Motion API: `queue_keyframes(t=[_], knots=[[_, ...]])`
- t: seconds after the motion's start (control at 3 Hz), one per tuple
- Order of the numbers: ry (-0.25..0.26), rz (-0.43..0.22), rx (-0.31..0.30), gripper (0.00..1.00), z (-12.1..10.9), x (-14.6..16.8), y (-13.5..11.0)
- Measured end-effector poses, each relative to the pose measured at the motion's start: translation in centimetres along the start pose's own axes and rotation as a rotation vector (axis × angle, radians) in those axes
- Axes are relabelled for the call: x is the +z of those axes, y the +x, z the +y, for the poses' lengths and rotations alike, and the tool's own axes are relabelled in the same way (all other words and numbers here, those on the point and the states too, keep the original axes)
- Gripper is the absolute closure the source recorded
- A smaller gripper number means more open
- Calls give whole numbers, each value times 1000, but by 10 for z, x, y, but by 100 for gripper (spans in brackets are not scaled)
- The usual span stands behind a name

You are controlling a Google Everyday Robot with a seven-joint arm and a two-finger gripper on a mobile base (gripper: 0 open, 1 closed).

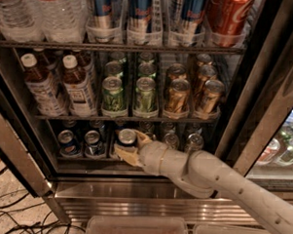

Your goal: Pick pepsi can from bottom shelf of fridge

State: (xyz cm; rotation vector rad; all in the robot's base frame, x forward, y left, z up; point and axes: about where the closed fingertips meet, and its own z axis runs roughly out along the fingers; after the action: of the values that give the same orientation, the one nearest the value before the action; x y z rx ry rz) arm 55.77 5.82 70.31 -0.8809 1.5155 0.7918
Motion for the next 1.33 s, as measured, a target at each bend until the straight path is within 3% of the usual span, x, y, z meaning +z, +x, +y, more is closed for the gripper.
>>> queue_keyframes(t=[0.33,0.67,1.0,1.33], knots=[[-71,41,83,100,0,-32,-24],[-177,80,152,100,7,-46,-43],[-334,94,225,100,50,-57,-56],[-398,81,236,100,94,-71,-76]])
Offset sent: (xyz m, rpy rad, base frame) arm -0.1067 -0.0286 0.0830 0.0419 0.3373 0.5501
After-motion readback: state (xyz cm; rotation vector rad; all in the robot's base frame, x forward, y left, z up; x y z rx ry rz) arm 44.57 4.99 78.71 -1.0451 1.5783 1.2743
